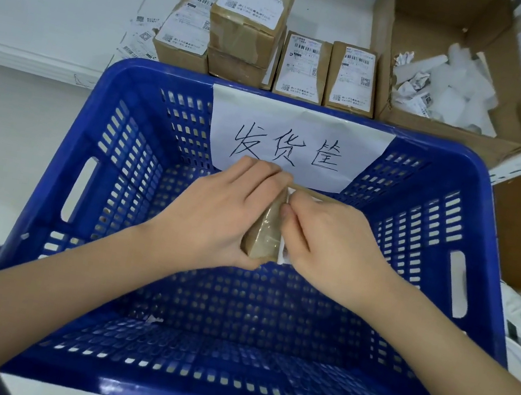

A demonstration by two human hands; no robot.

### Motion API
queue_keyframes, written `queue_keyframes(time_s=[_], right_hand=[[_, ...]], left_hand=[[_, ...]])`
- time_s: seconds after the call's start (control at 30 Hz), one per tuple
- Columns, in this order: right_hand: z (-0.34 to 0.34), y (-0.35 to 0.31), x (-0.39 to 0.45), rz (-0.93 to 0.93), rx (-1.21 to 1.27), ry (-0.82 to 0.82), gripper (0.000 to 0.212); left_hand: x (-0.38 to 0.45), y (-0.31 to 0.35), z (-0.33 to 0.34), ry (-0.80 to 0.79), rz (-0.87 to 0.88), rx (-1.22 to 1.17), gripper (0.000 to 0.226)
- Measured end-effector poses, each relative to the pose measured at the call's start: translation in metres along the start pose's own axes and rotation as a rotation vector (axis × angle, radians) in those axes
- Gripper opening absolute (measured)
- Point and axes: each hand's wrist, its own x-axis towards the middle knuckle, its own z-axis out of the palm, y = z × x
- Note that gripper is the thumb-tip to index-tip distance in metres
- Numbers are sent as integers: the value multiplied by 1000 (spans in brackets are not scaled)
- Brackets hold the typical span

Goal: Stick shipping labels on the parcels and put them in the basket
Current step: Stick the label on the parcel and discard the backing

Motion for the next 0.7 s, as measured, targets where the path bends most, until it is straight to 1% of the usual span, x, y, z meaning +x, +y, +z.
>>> queue_keyframes(time_s=[0.13,0.3,0.4,0.5,0.57,0.63,0.7], right_hand=[[-3,-1,-1,10,42,44,29],[-7,1,2,-2,127,106,29],[-9,1,3,-6,147,97,27],[-7,-2,1,-38,49,90,27],[-1,-4,-2,-58,-25,55,32],[6,-6,-6,-69,-73,30,34],[11,-7,-8,-65,-63,15,34]], left_hand=[[0,1,1,-34,-28,-94,75],[2,-5,-4,37,-63,-185,81],[2,-2,-7,10,-118,-230,86],[-2,6,-4,-71,-185,-242,84],[-2,14,-2,-165,-203,-204,87],[-3,20,1,-272,-198,-123,96],[-4,23,2,-354,-198,-24,106]])
